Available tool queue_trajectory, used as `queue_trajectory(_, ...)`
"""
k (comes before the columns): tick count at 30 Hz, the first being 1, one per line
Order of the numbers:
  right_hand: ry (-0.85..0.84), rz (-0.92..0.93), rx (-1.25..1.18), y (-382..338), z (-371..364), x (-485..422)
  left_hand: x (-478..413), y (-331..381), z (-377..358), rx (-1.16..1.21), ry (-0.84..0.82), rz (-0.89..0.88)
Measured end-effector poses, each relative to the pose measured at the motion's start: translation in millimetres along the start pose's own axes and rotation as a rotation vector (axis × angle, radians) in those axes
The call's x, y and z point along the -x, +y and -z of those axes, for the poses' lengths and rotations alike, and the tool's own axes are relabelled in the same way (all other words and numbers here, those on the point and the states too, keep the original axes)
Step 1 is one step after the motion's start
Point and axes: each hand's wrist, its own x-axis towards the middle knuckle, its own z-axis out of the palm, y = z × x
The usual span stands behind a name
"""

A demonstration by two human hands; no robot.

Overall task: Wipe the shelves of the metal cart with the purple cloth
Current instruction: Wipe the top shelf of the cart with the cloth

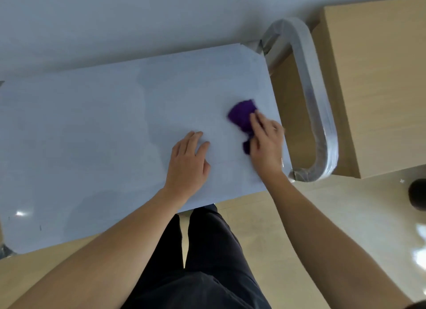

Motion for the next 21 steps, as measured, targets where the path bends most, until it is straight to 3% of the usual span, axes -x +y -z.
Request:
queue_trajectory(2,0.085,-0.345,0.038,0.6,6.8,25.9,6.6,3.2,-1.2,0.010,-0.014,-0.025)
queue_trajectory(4,0.157,-0.453,0.023,-36.3,-4.1,48.0,15.7,8.2,-2.7,0.014,-0.033,-0.056)
queue_trajectory(7,0.083,-0.182,0.003,-77.3,-16.3,76.3,32.0,10.1,-4.5,-0.012,-0.077,-0.101)
queue_trajectory(9,0.022,0.031,0.017,-66.5,-5.4,87.5,41.7,4.1,-3.8,-0.020,-0.090,-0.117)
queue_trajectory(10,0.022,0.031,0.030,-54.1,0.4,91.7,46.8,0.1,-2.8,-0.016,-0.086,-0.124)
queue_trajectory(13,0.125,-0.334,0.012,-30.9,6.8,97.4,60.1,-12.4,1.6,-0.005,-0.080,-0.125)
queue_trajectory(15,0.219,-0.545,-0.029,-65.7,-5.8,95.8,68.3,-20.6,4.2,0.001,-0.075,-0.105)
queue_trajectory(16,0.223,-0.564,-0.039,-94.5,-14.1,95.8,72.6,-24.1,5.5,-0.001,-0.072,-0.100)
queue_trajectory(19,0.089,-0.290,-0.086,-164.9,-35.4,102.4,84.6,-37.7,11.9,-0.005,-0.059,-0.072)
queue_trajectory(21,0.003,-0.090,-0.109,-167.7,-36.6,98.1,92.6,-52.1,17.1,-0.016,-0.064,-0.037)
